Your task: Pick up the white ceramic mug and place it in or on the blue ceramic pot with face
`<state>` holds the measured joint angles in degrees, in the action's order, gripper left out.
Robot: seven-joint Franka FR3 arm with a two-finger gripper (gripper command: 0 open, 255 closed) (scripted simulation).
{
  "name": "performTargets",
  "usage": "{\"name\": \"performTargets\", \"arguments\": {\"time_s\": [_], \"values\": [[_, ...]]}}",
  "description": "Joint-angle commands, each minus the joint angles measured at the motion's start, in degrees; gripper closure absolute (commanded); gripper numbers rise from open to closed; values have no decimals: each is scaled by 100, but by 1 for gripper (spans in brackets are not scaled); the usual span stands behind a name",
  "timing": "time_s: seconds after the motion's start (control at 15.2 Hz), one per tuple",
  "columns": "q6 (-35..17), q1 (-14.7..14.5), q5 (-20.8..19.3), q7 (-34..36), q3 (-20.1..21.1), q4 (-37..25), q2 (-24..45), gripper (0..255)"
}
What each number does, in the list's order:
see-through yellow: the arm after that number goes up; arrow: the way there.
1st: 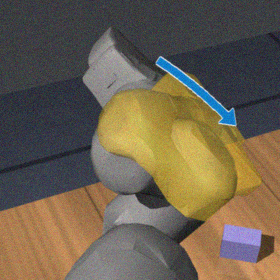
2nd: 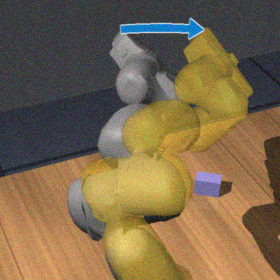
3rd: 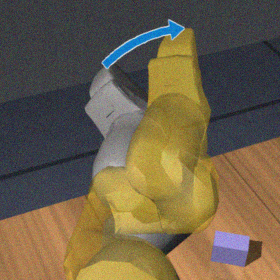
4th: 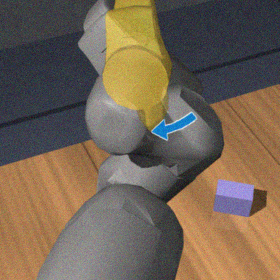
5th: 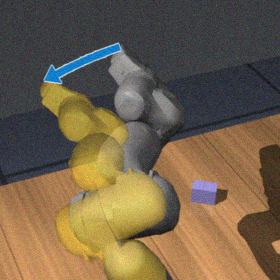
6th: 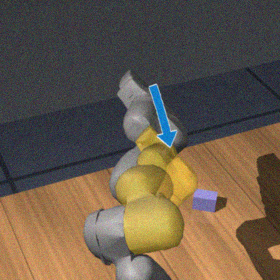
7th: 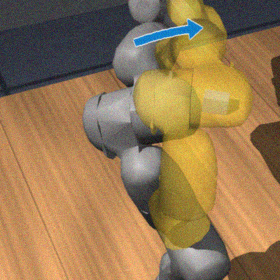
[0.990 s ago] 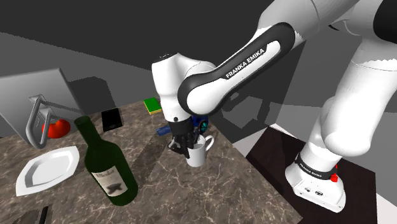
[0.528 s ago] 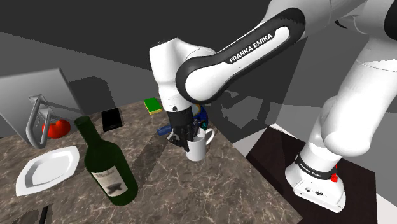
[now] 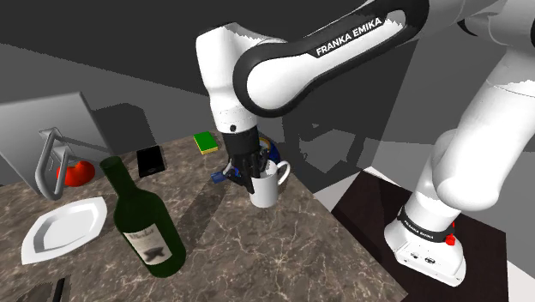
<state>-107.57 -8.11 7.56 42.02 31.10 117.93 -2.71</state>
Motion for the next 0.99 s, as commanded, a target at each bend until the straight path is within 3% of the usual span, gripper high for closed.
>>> {"name": "performTargets", "arguments": {"time_s": [0.0, 0.92], "values": [[155, 3, 20, 0, -7, -106, -52, 255], [1222, 35, 66, 32, -63, -1016, -229, 255]]}}
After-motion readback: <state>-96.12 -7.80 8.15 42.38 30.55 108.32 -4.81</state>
